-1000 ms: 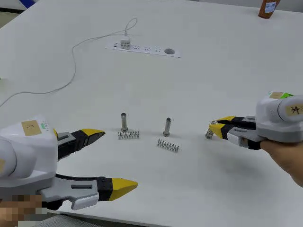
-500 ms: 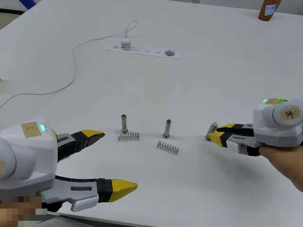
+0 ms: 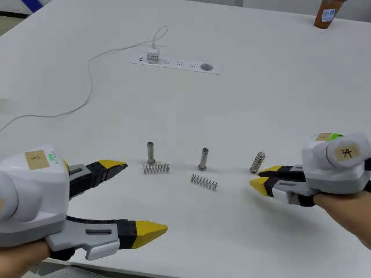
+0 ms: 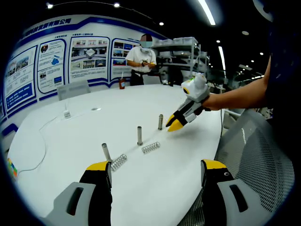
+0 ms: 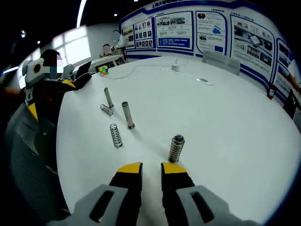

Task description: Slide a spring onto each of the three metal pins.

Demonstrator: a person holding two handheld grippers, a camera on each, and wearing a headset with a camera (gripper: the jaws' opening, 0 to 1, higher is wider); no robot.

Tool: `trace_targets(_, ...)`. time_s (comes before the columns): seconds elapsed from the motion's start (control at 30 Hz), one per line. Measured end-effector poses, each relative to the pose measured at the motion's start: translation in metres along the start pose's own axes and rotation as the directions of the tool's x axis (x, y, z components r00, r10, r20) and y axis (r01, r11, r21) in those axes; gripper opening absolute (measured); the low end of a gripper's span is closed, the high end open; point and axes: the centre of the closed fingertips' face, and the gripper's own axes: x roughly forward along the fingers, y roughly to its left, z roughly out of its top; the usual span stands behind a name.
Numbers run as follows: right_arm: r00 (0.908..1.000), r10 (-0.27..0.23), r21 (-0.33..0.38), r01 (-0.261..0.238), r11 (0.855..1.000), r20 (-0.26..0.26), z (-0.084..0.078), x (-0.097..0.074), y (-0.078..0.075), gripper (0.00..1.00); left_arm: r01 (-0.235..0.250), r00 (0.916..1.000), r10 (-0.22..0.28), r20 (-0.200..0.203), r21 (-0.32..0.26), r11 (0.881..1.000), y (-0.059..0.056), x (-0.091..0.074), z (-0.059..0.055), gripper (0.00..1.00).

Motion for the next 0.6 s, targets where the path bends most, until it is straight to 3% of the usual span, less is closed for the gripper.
trace_targets(0.4, 0.9970, 0.078, -0.075, -0.077, 0.994, 0.001, 0.020, 0.014, 0.021, 0.16, -0.003, 1.0000, 0.003, 0.002, 0.001, 1.000, 0.000, -0.001, 0.001, 0.80)
trace_targets(0.6, 0.9926, 0.120, -0.122, -0.121, 0.985, -0.019, 0.029, 0.029, 0.031, 0.16, -0.003, 1.0000, 0.003, 0.003, 0.002, 1.000, 0.000, -0.001, 0.001, 0.80)
